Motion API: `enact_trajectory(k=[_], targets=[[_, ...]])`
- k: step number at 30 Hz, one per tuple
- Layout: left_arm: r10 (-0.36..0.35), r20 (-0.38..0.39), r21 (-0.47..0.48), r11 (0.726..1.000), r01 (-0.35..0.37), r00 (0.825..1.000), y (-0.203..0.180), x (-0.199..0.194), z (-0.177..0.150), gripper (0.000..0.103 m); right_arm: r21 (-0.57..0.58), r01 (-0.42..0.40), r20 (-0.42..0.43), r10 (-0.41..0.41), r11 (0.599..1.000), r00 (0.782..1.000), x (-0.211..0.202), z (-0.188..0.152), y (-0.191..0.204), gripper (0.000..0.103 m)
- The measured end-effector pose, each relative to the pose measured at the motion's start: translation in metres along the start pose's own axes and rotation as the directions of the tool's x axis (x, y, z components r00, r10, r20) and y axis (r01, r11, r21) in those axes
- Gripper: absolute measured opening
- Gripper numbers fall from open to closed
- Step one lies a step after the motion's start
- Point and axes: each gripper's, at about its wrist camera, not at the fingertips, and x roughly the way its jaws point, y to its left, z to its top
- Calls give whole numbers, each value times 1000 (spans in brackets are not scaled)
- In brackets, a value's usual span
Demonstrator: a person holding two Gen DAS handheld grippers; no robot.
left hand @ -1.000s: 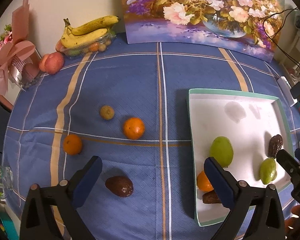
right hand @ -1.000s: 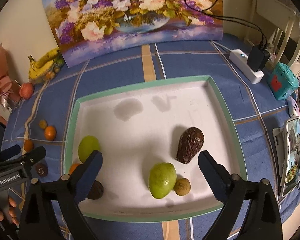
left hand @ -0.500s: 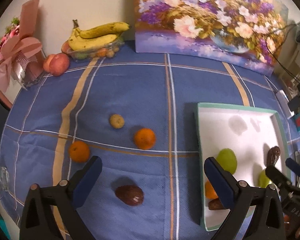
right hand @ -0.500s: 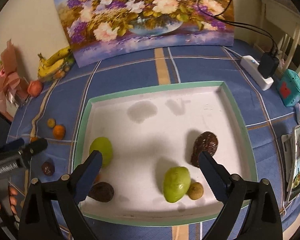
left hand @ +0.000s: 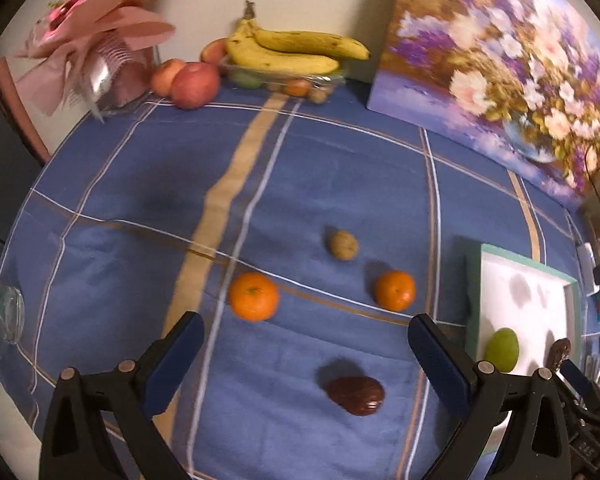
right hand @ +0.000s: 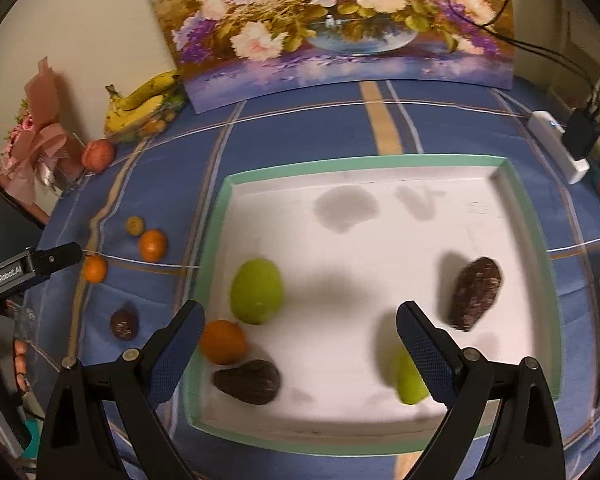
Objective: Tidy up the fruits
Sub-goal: 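Withdraw both open tools from the tray toward the remaining fruits, then grasp the dark avocado with the right tool while the left tool grasps another orange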
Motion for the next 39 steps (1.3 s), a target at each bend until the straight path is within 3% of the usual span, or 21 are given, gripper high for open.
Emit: enact_trajectory(k=[6,14,19,22,27,39], targets=[[-80,49,-103,991,85,996,42,-18,11,103,-31,-40,37,41,999,998,-2,6,27,97],[-77,93,-162,983,91,993,79,-34,17,101,-109,-105,113,117,988,987,-13,16,69,96],[-61,102,-170,982,78,993,88,-41,19,101,-154,-152,113,170,976,979,-14,18,95,94],[-57,80,-181,981,71,995,92,-37,17,101,-183,-160,98,180,970,979,-10,16,109,86],[-29,12,-153,988,30,1000,89,-19,16,101,-213,-166,48,180,963,983,6,13,126,85],[-59,-79,-95,994,52,995,76,22,19,101,-276,-168,-61,157,946,986,37,5,159,77]])
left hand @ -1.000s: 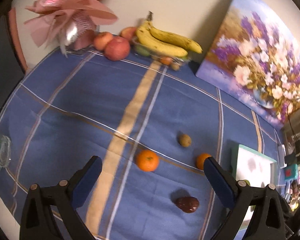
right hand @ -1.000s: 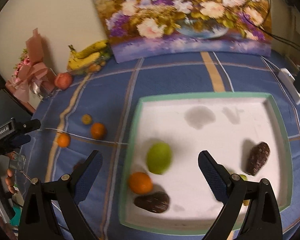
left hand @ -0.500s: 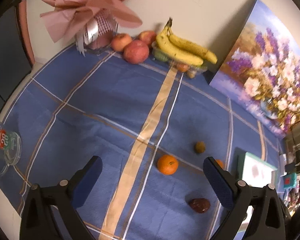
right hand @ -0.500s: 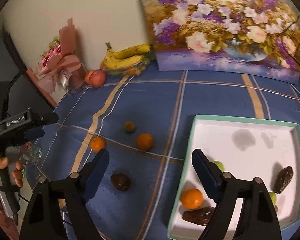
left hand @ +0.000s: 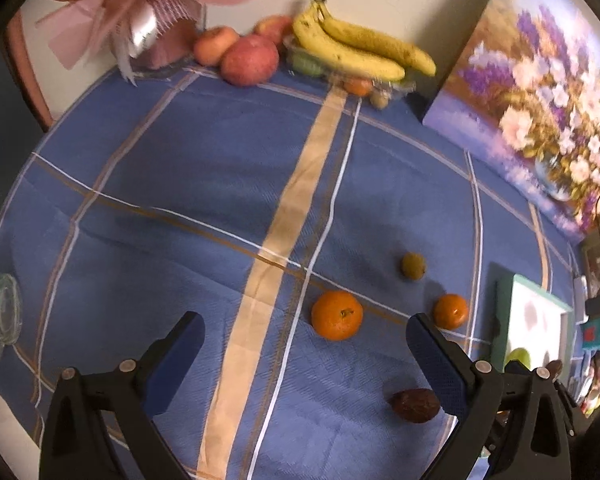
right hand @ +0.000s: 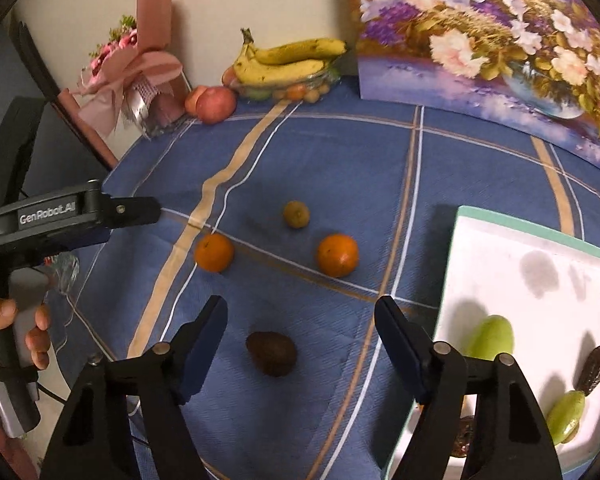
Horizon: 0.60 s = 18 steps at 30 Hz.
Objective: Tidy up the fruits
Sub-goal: 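Grasp the dark avocado with the right tool while the left tool grasps another orange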
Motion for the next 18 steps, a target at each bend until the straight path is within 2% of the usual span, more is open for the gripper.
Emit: enact_trajectory(k=[7,11,14,18], targets=[[-20,-57,12,1000,21,998,-9,32,-4,95,-22,-1,-86,-1,1000,996,27,-9,7,76],[-26,-83,27,999,28,996,-15,45,-7,85,-41,-1,-130,-4,999,991,43,-15,12,68],[-30,-93,31,999,33,995,-17,51,-8,78,-49,2,-159,-10,999,987,52,-20,14,66],[-41,-90,26,999,43,995,-19,53,-8,64,-60,4,-184,-15,998,983,59,-25,16,62]])
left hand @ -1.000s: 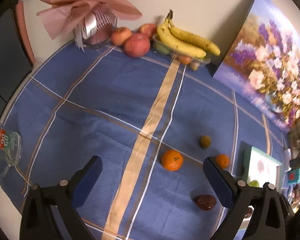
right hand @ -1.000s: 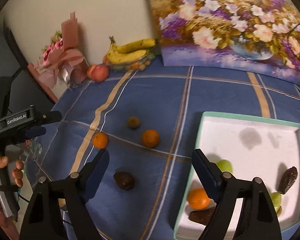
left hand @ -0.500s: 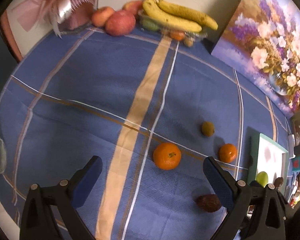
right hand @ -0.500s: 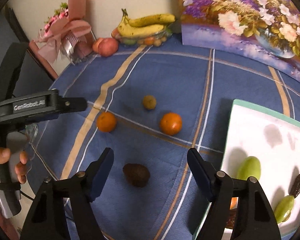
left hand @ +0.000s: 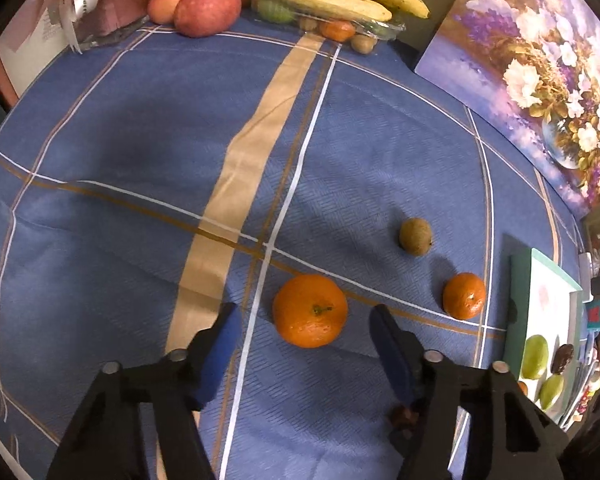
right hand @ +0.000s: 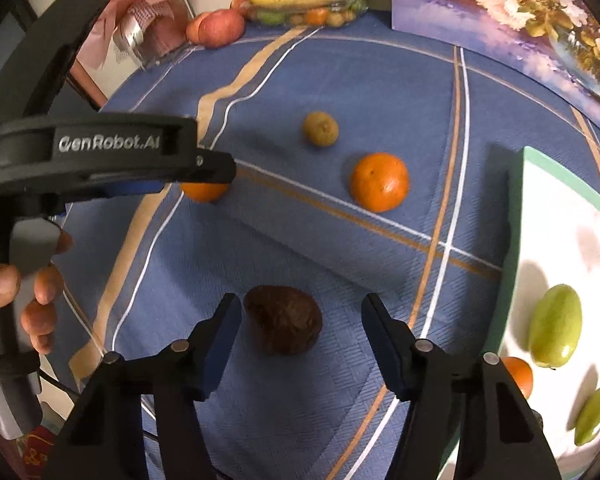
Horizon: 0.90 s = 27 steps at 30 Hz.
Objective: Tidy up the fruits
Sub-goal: 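Grasp the dark avocado with the right tool while the left tool grasps another orange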
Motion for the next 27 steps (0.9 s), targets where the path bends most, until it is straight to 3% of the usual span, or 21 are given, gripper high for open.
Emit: enact_trajectory(k=[3,6,12,27], targets=[[-24,-2,-9,1000,24,1000,1,1,1,52,-9,5,-12,-5,1000,1000,4,-1,2,62],[-22,-4,-6,1000,22,1000,0,2,1,40,-17,8,-16,-8,1000,1000,5,-2,3,54],[-44,-5,-4,999,44,999,-1,-3,0,39,-22,1,-14,-1,1000,1000,4,-3,3,42],[-38,77,39,999,35,996,-24,-40,-3,39,25,3,74,-4,1000,997,-39,-6,-16,42]])
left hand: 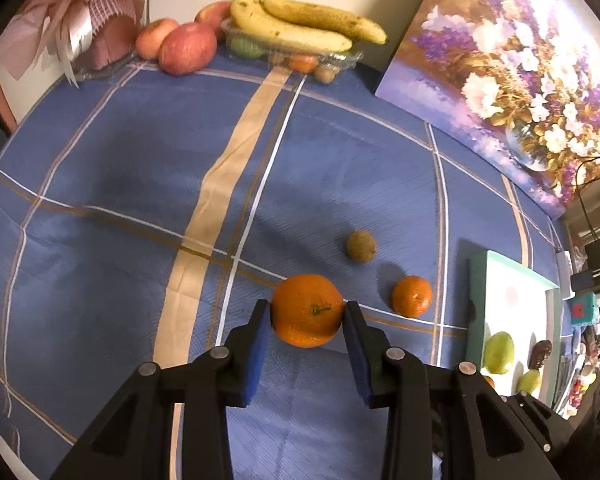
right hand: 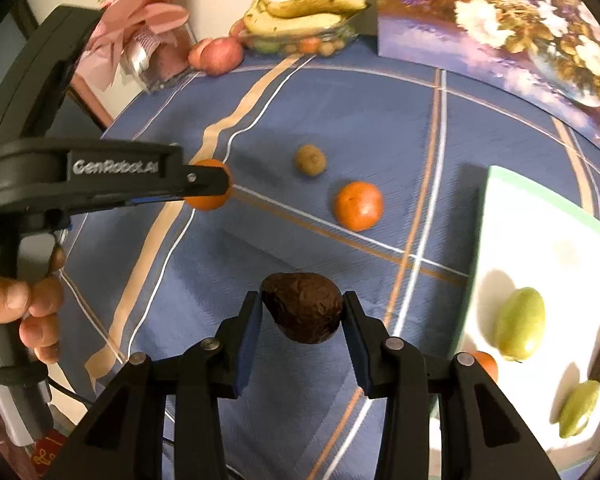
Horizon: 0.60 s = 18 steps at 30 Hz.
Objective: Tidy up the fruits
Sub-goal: 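Grasp the dark avocado with the right tool while the left tool grasps another orange, then carry the avocado over the tray with the right tool while the left tool carries the orange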
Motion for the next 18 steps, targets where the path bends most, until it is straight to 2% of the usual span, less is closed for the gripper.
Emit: enact_trajectory(k=[5,12,18], targets=[[5,29,10,1000,-5,1000,-7,-14,-2,39,50,25,16,-25,998,1000,-12,3,-8,42],[21,48,25,999,-22,999,-21,-23,-5,39,148,66,40,-73,987,997,-35,1,-41,42],[24,44,67,997,-27,999,-43,-22,-11,39,205,137,64,-153,969,986,-54,-3,-70,42]])
